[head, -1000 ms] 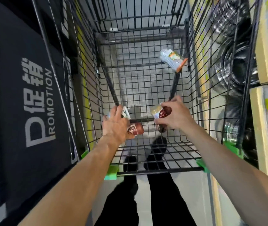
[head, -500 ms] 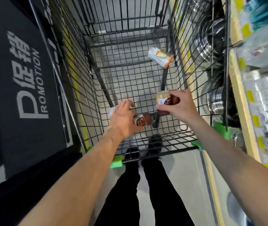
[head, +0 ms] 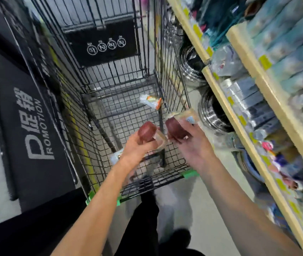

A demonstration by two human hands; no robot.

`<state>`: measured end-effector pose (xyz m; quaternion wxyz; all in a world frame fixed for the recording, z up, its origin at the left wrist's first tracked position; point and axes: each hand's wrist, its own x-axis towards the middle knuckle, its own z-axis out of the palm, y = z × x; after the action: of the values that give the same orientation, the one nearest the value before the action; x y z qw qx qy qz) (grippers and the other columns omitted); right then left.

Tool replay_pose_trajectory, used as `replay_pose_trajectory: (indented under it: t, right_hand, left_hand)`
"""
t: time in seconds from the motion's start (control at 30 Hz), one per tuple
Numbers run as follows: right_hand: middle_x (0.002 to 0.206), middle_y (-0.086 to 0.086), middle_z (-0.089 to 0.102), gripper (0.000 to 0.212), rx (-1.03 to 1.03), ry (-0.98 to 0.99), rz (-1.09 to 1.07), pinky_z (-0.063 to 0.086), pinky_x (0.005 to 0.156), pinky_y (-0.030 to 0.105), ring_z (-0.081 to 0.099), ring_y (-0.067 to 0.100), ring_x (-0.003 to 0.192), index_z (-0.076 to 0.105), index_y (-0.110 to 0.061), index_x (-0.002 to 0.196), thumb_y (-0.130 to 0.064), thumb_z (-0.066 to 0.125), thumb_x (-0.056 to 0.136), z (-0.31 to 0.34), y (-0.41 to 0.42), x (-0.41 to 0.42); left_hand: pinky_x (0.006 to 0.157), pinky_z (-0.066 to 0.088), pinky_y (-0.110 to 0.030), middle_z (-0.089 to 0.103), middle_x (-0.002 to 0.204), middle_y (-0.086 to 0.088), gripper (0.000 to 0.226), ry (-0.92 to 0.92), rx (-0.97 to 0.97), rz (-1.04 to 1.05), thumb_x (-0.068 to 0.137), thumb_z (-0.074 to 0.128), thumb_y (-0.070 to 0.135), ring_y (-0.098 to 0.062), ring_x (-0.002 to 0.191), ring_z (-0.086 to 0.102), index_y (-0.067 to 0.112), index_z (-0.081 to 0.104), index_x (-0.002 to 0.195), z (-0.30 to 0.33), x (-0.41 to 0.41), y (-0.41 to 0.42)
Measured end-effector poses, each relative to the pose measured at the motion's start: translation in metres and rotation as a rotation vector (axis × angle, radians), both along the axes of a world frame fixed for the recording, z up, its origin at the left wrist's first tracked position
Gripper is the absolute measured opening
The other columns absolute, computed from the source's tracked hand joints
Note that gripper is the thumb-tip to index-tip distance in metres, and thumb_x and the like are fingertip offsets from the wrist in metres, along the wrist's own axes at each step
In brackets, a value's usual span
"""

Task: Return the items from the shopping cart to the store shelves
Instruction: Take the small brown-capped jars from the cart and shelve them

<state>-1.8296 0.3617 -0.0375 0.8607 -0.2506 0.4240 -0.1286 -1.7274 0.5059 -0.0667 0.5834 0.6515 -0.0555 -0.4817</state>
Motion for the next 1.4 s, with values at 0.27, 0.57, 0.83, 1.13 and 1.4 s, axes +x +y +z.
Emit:
replay_pose_trajectory:
  t: [0.27,0.57,0.83,1.13,1.4]
  right_hand:
    - [0.118,0.005,0.067,0.037,0.084,-0.163,-0.238,0.056,0.083,0.019,0.069,0.007,0.105,0.06,-0.052,0.113,-0.02,0.065,0.096,0.113,0.006,-0.087]
    - [0.128,0.021,0.066,0.066,-0.263,-0.114,-0.768,0.054,0.099,0.039,0.065,0.033,0.118,0.058,-0.009,0.133,-0.025,0.079,0.072,0.211,0.015,-0.233]
    - [0.087,0.006,0.071,0.029,-0.645,0.159,-1.009,0.056,0.08,0.037,0.068,0.02,0.083,0.067,-0.008,0.103,-0.031,0.076,0.086,0.264,0.005,-0.381]
    - [0.114,0.025,0.06,0.019,-1.028,0.461,-1.293,0.058,0.081,0.05,0.065,0.027,0.087,0.069,-0.023,0.108,-0.029,0.065,0.091,0.305,-0.008,-0.517]
    - [0.112,0.009,0.065,0.044,-1.052,0.588,-1.485,0.058,0.081,0.028,0.07,0.016,0.092,0.05,-0.022,0.126,-0.007,0.071,0.09,0.344,-0.02,-0.599]
  left_hand:
    - [0.098,0.051,-0.041,0.068,0.116,-0.006,0.052,-0.225,-0.216,-0.008,0.074,0.075,0.033,-0.023,0.113,0.063,0.017,0.062,0.121,0.126,-0.1,-0.065]
    - [0.073,0.051,-0.015,0.067,0.085,-0.003,0.055,-0.454,-0.362,-0.116,0.064,0.093,0.021,-0.001,0.075,0.064,-0.001,0.06,0.102,0.217,-0.263,-0.098]
    - [0.07,0.054,-0.022,0.073,0.072,0.01,0.031,-0.213,-0.505,-0.234,0.067,0.085,-0.005,-0.004,0.067,0.066,0.018,0.071,0.082,0.276,-0.404,-0.133]
    - [0.078,0.056,-0.019,0.074,0.089,-0.002,0.052,-0.373,-0.6,-0.537,0.058,0.094,0.007,-0.003,0.078,0.07,0.007,0.067,0.103,0.351,-0.489,-0.192]
    - [0.074,0.053,-0.017,0.073,0.088,0.0,0.048,-0.55,-0.754,-0.857,0.06,0.095,0.017,-0.001,0.076,0.067,0.01,0.065,0.097,0.394,-0.562,-0.243]
